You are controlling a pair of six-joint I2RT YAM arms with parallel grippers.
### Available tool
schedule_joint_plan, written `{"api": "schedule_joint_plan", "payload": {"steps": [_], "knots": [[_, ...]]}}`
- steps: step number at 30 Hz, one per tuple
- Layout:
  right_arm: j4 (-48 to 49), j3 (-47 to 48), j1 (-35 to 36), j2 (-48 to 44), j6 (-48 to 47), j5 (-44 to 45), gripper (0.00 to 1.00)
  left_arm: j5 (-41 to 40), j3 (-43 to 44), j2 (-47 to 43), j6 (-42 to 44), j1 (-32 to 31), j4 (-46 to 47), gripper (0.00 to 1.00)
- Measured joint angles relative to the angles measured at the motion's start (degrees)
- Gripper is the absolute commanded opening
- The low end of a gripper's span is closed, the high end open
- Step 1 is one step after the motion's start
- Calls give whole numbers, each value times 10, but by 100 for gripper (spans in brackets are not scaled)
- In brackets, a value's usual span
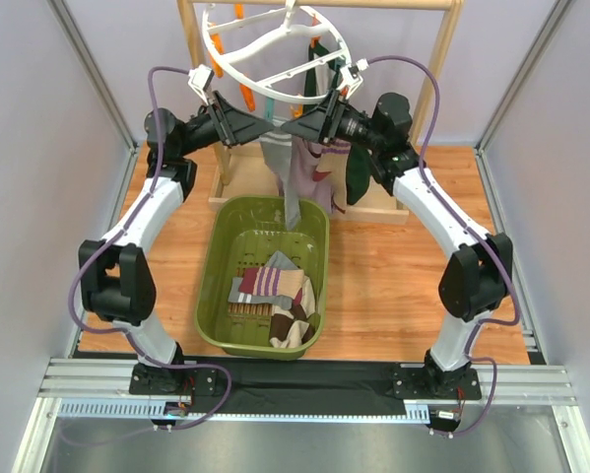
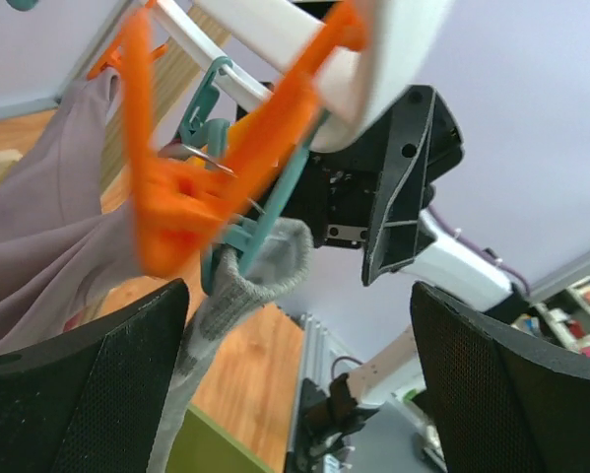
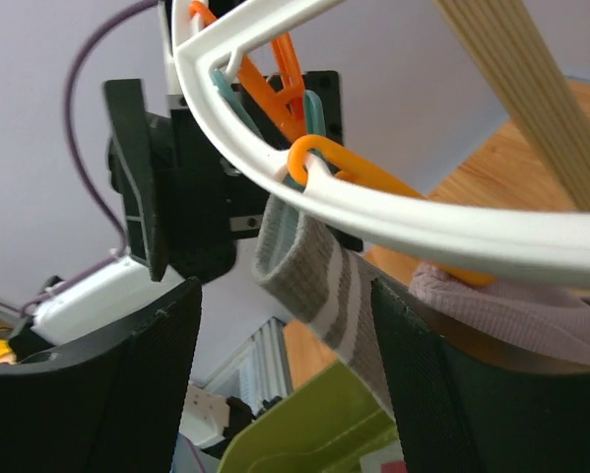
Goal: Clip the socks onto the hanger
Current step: Clamp the sock onto the hanger, then rotate the hanger at the clothesline.
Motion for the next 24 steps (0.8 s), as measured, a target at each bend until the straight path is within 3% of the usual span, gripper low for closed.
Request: {"api": "schedule_joint_plan", "payload": {"steps": [5, 11, 16, 19, 21, 24], "knots": [[-156, -30, 1, -84, -130, 38, 76, -27, -37, -77, 145, -1, -133, 100], [-334, -35, 40, -169, -299, 155, 75, -156, -70, -177, 309, -21, -365, 100], [-403, -40, 143, -180, -396, 274, 57, -303, -144, -288, 380, -27, -502, 99], [-398, -52, 206, -167, -441, 333, 18, -400, -181, -366, 410, -27, -574, 99], [-380, -54, 232, -151, -454, 358, 13, -450, -190, -409, 423, -27, -607, 99], [-328, -54, 231, -104, -466, 403, 13, -500, -203, -464, 432, -27, -624, 99]]}}
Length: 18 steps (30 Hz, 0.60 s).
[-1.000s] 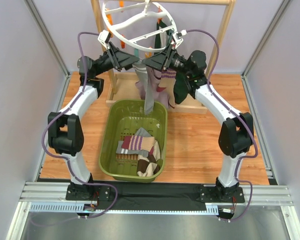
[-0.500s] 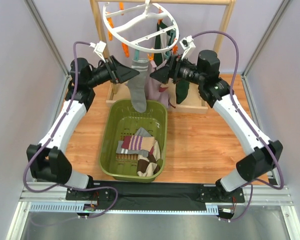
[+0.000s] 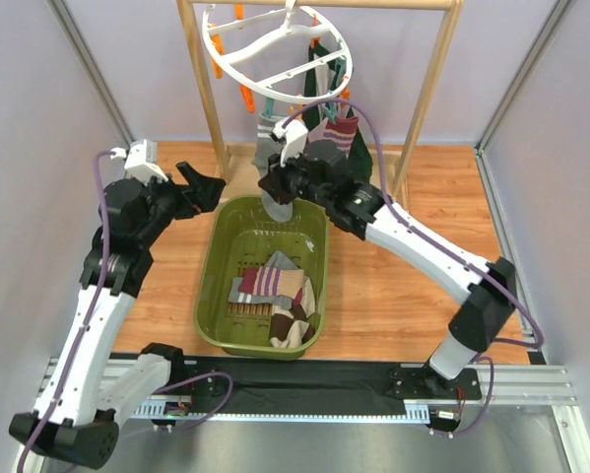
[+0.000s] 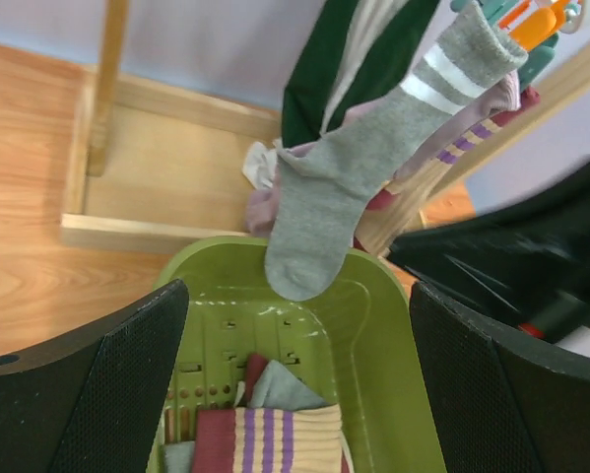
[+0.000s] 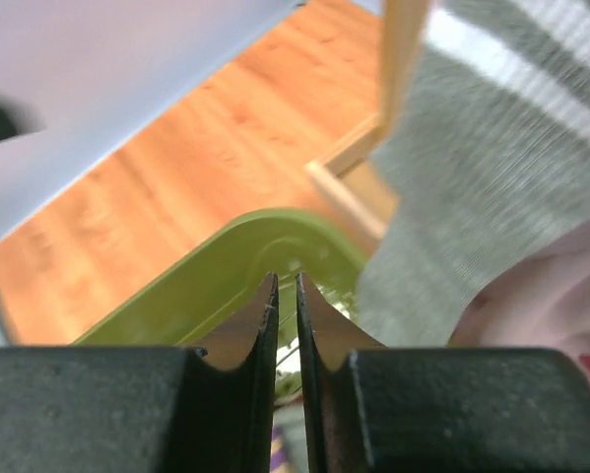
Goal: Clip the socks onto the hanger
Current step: Rotate the hanger at the clothesline.
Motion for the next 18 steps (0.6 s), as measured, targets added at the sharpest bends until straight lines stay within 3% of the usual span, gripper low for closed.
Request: {"api": "schedule_joint_plan", "payload": {"steps": [4, 10, 15, 18], "knots": [[59, 14, -9, 89, -27, 46, 13, -44, -32, -50, 1, 0, -11, 100], [66, 125, -9, 245, -93, 155, 14, -54, -64, -55, 0, 0, -19, 100], [111, 80, -22, 248, -139, 275, 17, -6, -33, 3, 10, 0, -23, 99], [132, 21, -58, 223, -134, 303, 19, 14, -29, 18, 10, 0, -15, 99]]}}
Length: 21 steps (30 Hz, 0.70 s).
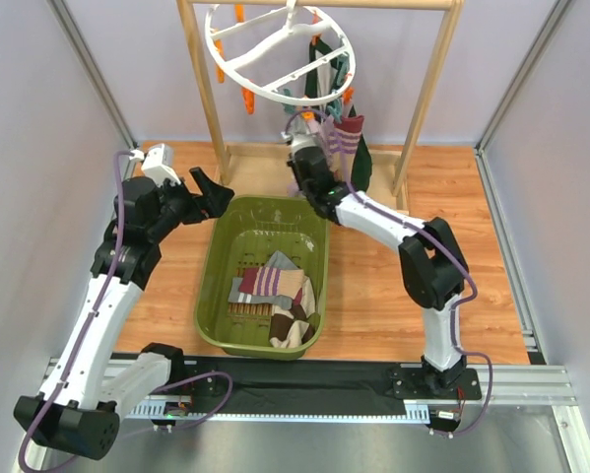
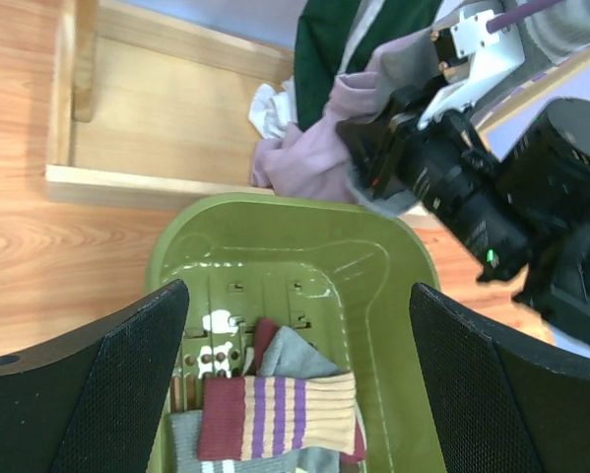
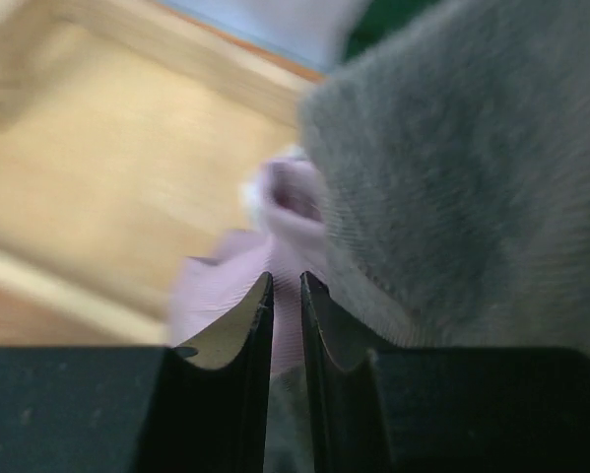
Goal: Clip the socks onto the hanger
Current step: Rotate the hanger at the clothesline.
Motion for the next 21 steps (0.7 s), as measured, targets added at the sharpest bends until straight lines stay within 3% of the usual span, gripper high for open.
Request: {"api": "schedule_joint_plan", "payload": {"steps": [7, 13, 19, 21], "knots": [[13, -43, -163, -26, 12, -31, 26, 42, 18, 42, -16, 0, 39, 97], [-1, -28, -281, -26, 16, -161, 49, 87, 40, 109, -26, 0, 116, 94], [-32, 13, -317, -25, 40, -288, 69, 190, 96, 223, -62, 0, 287, 88], [-34, 14, -317, -26, 57, -316, 71, 208, 127, 268, -67, -3, 331, 88]]}}
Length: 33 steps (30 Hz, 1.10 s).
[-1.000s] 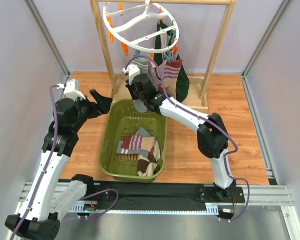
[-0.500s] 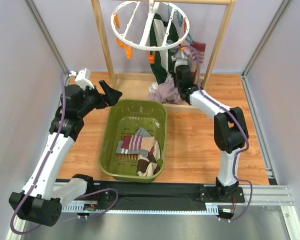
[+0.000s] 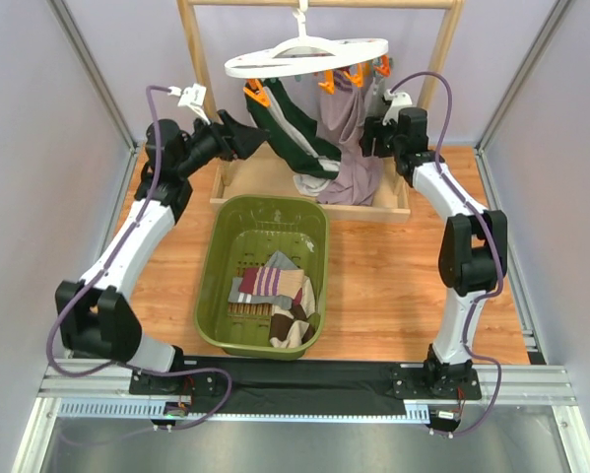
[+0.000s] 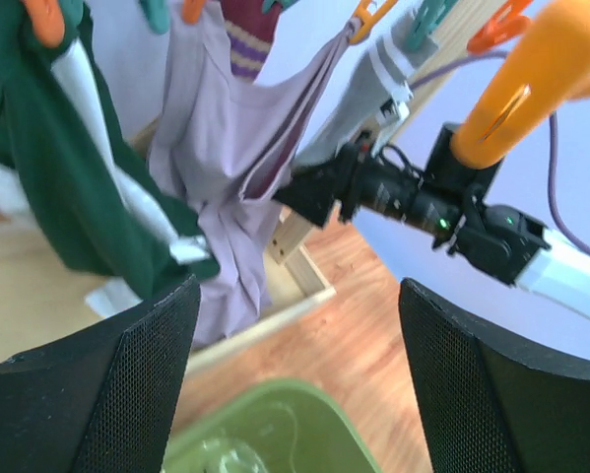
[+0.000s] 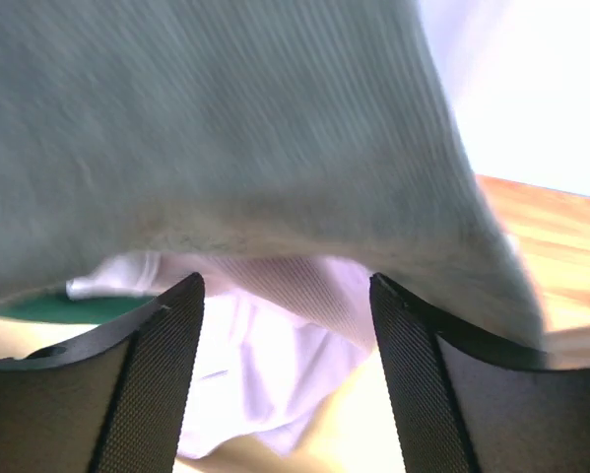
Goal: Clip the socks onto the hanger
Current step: Rotate the hanger at the clothesline.
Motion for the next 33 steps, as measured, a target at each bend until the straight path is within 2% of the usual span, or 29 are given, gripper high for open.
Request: {"api": "schedule_joint_plan", "payload": {"steps": [4, 9, 15, 17, 20, 23, 24, 26, 27, 29, 31, 32, 33], "knots": [[-7, -19, 2, -16, 42, -42, 77, -1, 47, 75, -2, -6, 57, 88], [-34, -61, 2, -77, 85, -79, 80, 2, 68, 134, -15, -8, 128, 88], [-25, -131, 2, -205, 123, -130, 97, 4, 80, 160, -12, -16, 153, 91], [-3, -155, 2, -250, 135, -157, 98, 3, 82, 160, -4, -21, 150, 91], [33, -161, 2, -292, 147, -193, 91, -5, 86, 160, 9, -26, 137, 91], [68, -158, 9, -310, 151, -212, 79, -11, 85, 160, 10, -27, 128, 90], [71, -154, 12, -311, 150, -215, 72, -15, 84, 160, 10, -27, 128, 90], [69, -140, 24, -309, 143, -213, 66, -23, 76, 157, 10, -26, 126, 90], [68, -130, 30, -306, 139, -213, 59, -25, 71, 155, 10, -26, 126, 90], [62, -109, 42, -298, 133, -215, 58, -27, 60, 151, 9, -26, 122, 90], [61, -87, 50, -290, 134, -223, 61, -18, 56, 150, 7, -26, 120, 89], [63, -77, 52, -286, 137, -233, 63, -9, 56, 150, 4, -26, 121, 89], [66, -67, 53, -281, 141, -241, 70, 2, 56, 149, 2, -26, 123, 88]]}}
